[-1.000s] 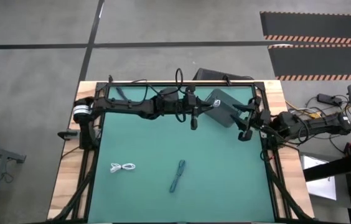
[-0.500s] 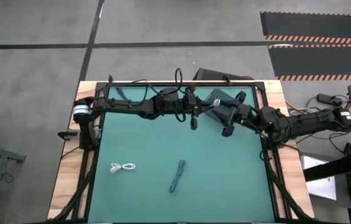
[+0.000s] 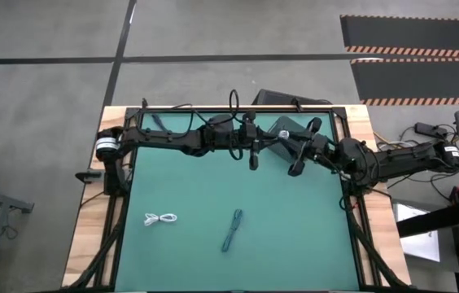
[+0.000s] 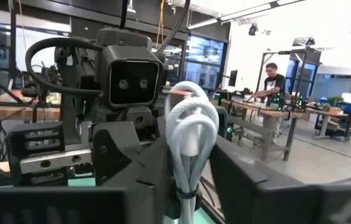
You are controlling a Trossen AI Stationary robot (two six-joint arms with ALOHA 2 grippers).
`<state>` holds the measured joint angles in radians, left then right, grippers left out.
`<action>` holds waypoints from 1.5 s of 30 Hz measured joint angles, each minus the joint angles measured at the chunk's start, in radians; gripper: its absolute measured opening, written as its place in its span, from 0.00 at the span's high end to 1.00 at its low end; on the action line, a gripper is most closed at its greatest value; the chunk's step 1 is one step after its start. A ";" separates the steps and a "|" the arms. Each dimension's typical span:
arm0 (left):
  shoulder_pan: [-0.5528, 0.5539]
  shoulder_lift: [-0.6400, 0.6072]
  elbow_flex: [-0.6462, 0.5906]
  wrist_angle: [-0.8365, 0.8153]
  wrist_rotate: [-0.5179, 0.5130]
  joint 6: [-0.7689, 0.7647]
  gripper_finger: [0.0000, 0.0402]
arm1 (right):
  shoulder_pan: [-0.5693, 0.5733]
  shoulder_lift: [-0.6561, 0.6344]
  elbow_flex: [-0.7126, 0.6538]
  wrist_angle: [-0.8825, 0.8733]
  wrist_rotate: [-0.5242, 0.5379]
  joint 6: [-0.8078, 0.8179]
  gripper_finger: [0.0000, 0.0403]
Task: Pick and place USB-C Cables
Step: Put the light blue charger cable into the black container
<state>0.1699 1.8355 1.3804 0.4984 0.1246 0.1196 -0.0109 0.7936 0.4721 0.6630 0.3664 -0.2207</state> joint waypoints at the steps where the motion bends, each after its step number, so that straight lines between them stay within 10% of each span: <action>1: 0.000 0.000 0.000 0.000 -0.001 0.000 0.96 | -0.003 0.001 0.001 -0.001 0.000 0.000 0.84; 10: 0.000 0.000 0.001 -0.002 -0.001 -0.008 0.93 | -0.005 0.001 0.010 -0.005 0.000 -0.022 0.94; 22: 0.005 -0.038 0.000 -0.174 -0.001 0.024 0.61 | -0.005 -0.008 0.031 -0.041 0.025 -0.010 0.95; 45: 0.005 -0.602 -0.526 -0.049 -0.010 0.071 0.57 | -0.275 0.329 0.807 -1.330 -0.011 0.243 0.95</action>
<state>0.1745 1.2332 0.8541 0.4496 0.1146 0.1909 -0.2860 1.1224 1.2786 -0.6669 0.3551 0.0224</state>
